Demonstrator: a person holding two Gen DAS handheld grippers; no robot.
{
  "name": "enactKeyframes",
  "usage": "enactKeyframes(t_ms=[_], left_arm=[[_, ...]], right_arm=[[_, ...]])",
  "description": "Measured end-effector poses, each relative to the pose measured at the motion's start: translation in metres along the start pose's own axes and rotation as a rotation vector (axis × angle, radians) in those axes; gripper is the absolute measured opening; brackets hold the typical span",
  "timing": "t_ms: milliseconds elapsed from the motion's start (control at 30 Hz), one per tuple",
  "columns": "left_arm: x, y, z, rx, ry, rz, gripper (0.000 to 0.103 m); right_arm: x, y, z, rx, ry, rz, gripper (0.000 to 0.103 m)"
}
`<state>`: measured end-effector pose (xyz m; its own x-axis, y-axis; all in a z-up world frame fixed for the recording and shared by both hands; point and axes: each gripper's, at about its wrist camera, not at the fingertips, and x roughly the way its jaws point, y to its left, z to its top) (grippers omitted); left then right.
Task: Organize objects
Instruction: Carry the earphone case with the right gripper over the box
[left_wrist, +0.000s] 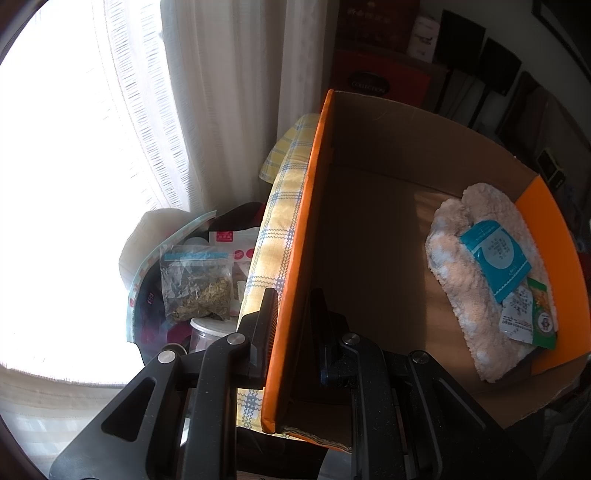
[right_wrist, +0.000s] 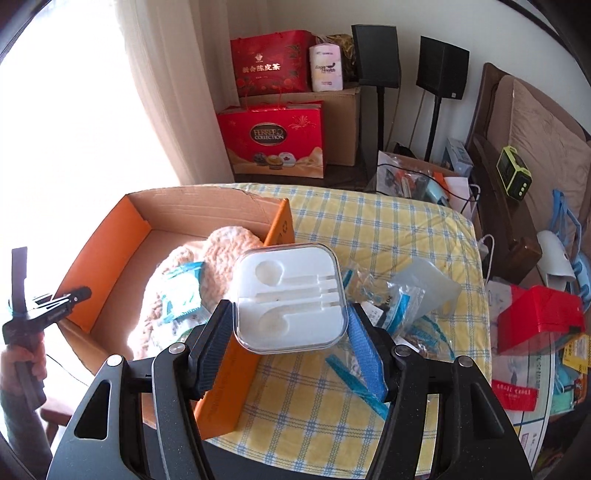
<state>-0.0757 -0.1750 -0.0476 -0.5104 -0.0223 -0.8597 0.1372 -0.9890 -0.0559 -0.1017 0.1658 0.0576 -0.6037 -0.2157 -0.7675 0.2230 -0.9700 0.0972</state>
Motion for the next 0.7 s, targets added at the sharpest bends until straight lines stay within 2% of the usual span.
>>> enactKeyframes(t_ms=[333,533,700], left_arm=[[-0.003,-0.001,0.004,0.001,0.001,-0.004,0.015],[-0.001,-0.003,0.004,-0.001,0.003,-0.008,0.015],[-0.002,-0.002,0.004,-0.005,0.004,-0.014,0.015]], right_arm=[[0.019,0.081,0.020,-0.126,0.011,0.118,0.064],[0.056,0.133,0.016,-0.188,0.082,0.208,0.064],[0.084,0.167,0.005,-0.250,0.152,0.245,0.064]])
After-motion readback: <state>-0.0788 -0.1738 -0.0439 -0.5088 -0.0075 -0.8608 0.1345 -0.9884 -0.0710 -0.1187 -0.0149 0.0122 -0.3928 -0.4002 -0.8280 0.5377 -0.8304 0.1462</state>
